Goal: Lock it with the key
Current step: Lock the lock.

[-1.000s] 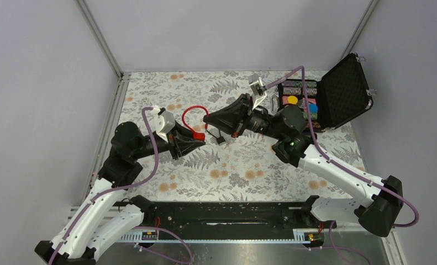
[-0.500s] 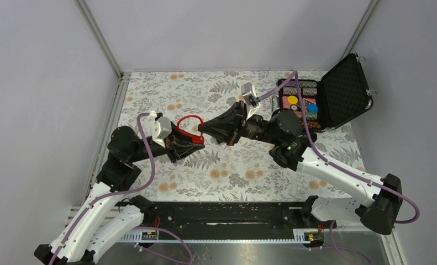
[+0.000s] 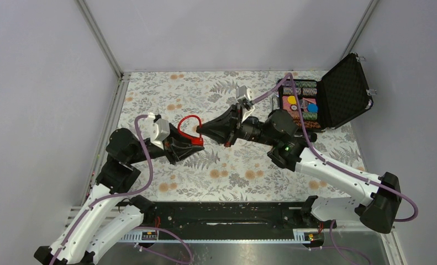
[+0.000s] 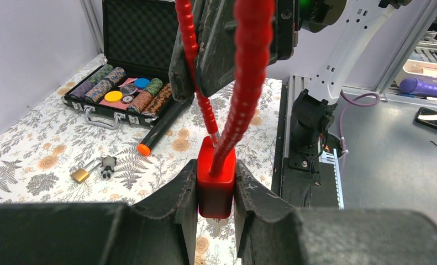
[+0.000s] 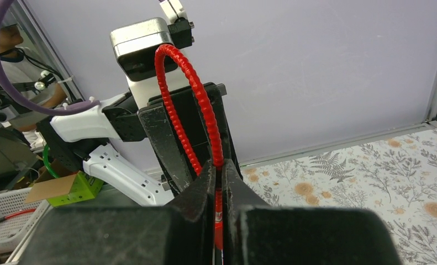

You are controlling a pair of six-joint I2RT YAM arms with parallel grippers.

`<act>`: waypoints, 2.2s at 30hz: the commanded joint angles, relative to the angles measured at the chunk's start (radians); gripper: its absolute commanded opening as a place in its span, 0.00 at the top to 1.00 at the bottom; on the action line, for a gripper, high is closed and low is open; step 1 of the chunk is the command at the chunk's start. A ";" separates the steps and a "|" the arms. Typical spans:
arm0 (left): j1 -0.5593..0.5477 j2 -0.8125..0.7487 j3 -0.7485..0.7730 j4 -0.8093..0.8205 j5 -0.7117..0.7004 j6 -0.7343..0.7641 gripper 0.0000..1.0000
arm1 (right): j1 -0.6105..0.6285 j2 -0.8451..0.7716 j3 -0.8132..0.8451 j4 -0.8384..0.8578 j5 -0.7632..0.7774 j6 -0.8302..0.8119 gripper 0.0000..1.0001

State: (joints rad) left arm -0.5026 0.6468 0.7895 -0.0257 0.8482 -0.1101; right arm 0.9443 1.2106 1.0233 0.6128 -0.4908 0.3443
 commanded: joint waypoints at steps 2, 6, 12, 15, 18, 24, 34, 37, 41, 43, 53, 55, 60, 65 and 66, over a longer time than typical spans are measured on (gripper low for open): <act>-0.005 -0.019 -0.003 0.153 -0.047 -0.027 1.00 | 0.022 0.000 -0.025 -0.057 -0.003 -0.057 1.00; -0.005 -0.017 -0.010 0.189 -0.154 -0.080 1.00 | 0.031 0.003 -0.024 -0.099 -0.024 -0.111 1.00; -0.005 -0.003 -0.010 0.228 -0.252 -0.144 1.00 | 0.033 0.030 0.009 -0.239 -0.050 -0.169 1.00; -0.005 0.001 -0.016 0.246 -0.261 -0.155 1.00 | 0.035 0.055 0.039 -0.316 -0.072 -0.186 1.00; -0.005 0.005 -0.012 0.247 -0.293 -0.175 1.00 | 0.037 0.068 0.041 -0.379 -0.062 -0.212 1.00; -0.004 0.030 -0.004 0.240 -0.336 -0.235 1.00 | 0.038 0.061 0.054 -0.456 0.028 -0.205 1.00; -0.004 0.060 -0.001 0.111 -0.364 -0.237 1.00 | 0.031 -0.022 0.142 -0.516 0.293 -0.054 0.53; -0.004 0.058 -0.013 0.086 -0.387 -0.232 1.00 | -0.002 -0.076 0.131 -0.485 0.324 -0.018 0.38; -0.004 0.055 -0.006 0.080 -0.393 -0.250 1.00 | -0.019 -0.139 0.092 -0.456 0.291 -0.006 0.22; -0.004 0.056 0.005 0.086 -0.392 -0.279 1.00 | -0.019 -0.160 0.061 -0.420 0.243 -0.001 0.20; -0.002 0.119 0.117 0.022 -0.355 -0.417 1.00 | -0.019 -0.153 -0.147 -0.054 0.085 0.219 0.17; -0.002 0.123 0.119 0.070 -0.340 -0.461 1.00 | -0.019 -0.128 -0.146 -0.024 0.080 0.242 0.17; -0.002 0.128 0.108 0.152 -0.310 -0.578 1.00 | -0.018 -0.066 -0.112 0.024 0.073 0.256 0.19; 0.002 0.126 0.125 0.109 -0.350 -0.598 1.00 | -0.018 0.002 -0.061 0.028 0.072 0.206 0.29; 0.004 0.126 0.131 0.099 -0.354 -0.602 1.00 | -0.018 0.011 -0.057 0.034 0.073 0.203 0.31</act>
State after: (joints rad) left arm -0.5079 0.7807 0.8604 0.0204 0.5076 -0.6628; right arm 0.9283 1.1927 0.9028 0.5510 -0.3992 0.5694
